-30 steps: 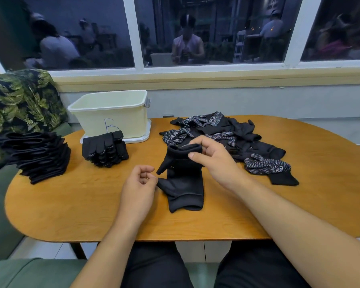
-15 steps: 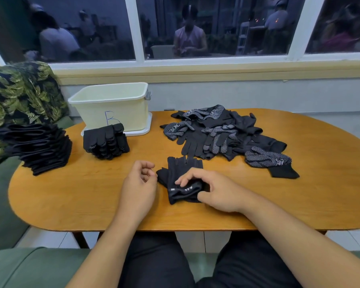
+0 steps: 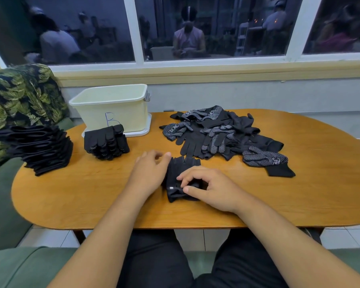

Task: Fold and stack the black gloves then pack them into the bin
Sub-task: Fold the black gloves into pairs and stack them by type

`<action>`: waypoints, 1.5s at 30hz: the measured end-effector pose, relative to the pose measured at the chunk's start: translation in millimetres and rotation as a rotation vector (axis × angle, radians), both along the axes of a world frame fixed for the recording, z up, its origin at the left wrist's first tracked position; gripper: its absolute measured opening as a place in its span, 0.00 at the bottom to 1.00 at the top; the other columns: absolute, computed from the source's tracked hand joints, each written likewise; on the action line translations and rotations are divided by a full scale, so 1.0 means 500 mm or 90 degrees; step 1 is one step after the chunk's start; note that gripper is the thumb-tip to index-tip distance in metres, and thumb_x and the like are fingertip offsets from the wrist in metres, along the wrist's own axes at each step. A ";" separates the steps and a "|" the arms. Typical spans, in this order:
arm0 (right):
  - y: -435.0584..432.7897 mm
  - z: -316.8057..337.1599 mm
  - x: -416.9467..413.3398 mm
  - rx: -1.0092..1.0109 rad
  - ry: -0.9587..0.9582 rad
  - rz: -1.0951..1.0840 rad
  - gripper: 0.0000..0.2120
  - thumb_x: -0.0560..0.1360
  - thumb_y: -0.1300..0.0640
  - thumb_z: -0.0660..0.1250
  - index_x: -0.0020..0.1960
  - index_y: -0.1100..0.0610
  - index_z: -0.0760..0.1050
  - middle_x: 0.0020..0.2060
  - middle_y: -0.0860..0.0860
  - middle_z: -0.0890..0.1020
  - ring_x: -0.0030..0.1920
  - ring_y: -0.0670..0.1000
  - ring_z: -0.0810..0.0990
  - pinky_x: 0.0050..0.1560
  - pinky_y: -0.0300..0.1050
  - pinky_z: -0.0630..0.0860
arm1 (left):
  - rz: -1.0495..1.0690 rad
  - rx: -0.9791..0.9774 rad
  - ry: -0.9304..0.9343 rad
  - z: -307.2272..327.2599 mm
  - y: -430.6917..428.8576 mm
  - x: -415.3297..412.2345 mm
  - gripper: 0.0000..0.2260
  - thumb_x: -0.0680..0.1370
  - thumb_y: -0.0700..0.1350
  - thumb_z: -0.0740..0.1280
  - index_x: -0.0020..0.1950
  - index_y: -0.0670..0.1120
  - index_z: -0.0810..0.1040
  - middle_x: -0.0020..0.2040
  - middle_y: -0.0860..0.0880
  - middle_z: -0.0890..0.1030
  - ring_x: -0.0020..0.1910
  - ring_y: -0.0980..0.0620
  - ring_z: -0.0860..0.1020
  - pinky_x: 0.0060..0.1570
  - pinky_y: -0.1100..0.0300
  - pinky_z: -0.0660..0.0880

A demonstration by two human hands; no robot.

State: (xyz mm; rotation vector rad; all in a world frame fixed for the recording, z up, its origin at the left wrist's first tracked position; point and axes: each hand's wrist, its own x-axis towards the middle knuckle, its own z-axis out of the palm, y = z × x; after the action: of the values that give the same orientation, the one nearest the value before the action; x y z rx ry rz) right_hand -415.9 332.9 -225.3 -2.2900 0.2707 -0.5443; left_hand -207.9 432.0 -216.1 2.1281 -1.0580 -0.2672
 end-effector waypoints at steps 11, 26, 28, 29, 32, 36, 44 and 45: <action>-0.011 -0.018 -0.007 -0.051 0.006 -0.056 0.07 0.81 0.47 0.74 0.57 0.44 0.86 0.55 0.36 0.85 0.61 0.45 0.81 0.63 0.50 0.77 | -0.063 -0.188 0.068 -0.042 0.104 -0.022 0.09 0.83 0.42 0.66 0.55 0.57 0.78 0.49 0.55 0.81 0.46 0.58 0.78 0.46 0.61 0.75; -0.082 0.124 0.071 0.089 -0.203 -0.198 0.05 0.83 0.47 0.72 0.56 0.44 0.85 0.47 0.46 0.87 0.48 0.52 0.86 0.52 0.56 0.85 | -0.107 -0.043 -0.083 -0.048 0.112 -0.032 0.22 0.77 0.60 0.74 0.67 0.58 0.71 0.61 0.62 0.71 0.67 0.58 0.71 0.65 0.57 0.72; -0.068 0.104 0.056 0.098 -0.206 -0.172 0.04 0.82 0.52 0.73 0.56 0.47 0.86 0.47 0.42 0.87 0.47 0.46 0.86 0.52 0.46 0.82 | -0.104 -0.045 -0.084 -0.050 0.112 -0.031 0.22 0.77 0.60 0.74 0.66 0.58 0.71 0.61 0.61 0.72 0.67 0.58 0.71 0.66 0.56 0.72; -0.060 0.083 0.048 0.091 -0.191 -0.156 0.05 0.82 0.54 0.74 0.56 0.48 0.87 0.48 0.41 0.88 0.49 0.44 0.86 0.54 0.44 0.81 | -0.100 -0.047 -0.084 -0.050 0.112 -0.031 0.22 0.77 0.60 0.75 0.66 0.58 0.71 0.61 0.61 0.72 0.67 0.58 0.72 0.66 0.56 0.72; -0.041 0.013 0.021 0.056 -0.117 -0.118 0.06 0.81 0.56 0.74 0.58 0.50 0.87 0.52 0.41 0.88 0.56 0.45 0.85 0.60 0.44 0.80 | -0.080 -0.046 -0.072 -0.052 0.109 -0.032 0.24 0.76 0.61 0.76 0.66 0.57 0.71 0.61 0.61 0.73 0.65 0.59 0.71 0.63 0.58 0.71; -0.024 -0.010 -0.003 0.048 -0.051 -0.077 0.08 0.83 0.55 0.73 0.60 0.50 0.87 0.55 0.40 0.87 0.60 0.45 0.84 0.62 0.41 0.77 | -0.067 -0.046 -0.064 -0.058 0.105 -0.031 0.26 0.74 0.62 0.77 0.66 0.57 0.71 0.61 0.60 0.74 0.64 0.60 0.71 0.61 0.59 0.71; -0.005 -0.008 -0.006 0.024 -0.027 -0.070 0.09 0.83 0.52 0.72 0.61 0.48 0.87 0.56 0.38 0.87 0.60 0.44 0.83 0.57 0.36 0.75 | -0.061 -0.060 -0.079 -0.062 0.101 -0.032 0.27 0.73 0.61 0.77 0.66 0.56 0.70 0.60 0.60 0.75 0.64 0.58 0.71 0.61 0.58 0.72; -0.005 -0.008 -0.007 0.022 -0.023 -0.072 0.09 0.83 0.52 0.72 0.61 0.48 0.87 0.55 0.37 0.87 0.59 0.44 0.83 0.57 0.35 0.74 | -0.059 -0.063 -0.080 -0.062 0.100 -0.033 0.28 0.73 0.61 0.77 0.67 0.56 0.70 0.61 0.60 0.74 0.65 0.58 0.71 0.62 0.58 0.72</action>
State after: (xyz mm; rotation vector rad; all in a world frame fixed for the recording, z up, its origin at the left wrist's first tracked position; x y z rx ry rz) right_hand -419.6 330.3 -229.1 -2.2384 0.3914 -0.6324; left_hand -224.6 481.9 -247.3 2.0310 -1.2197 -0.1233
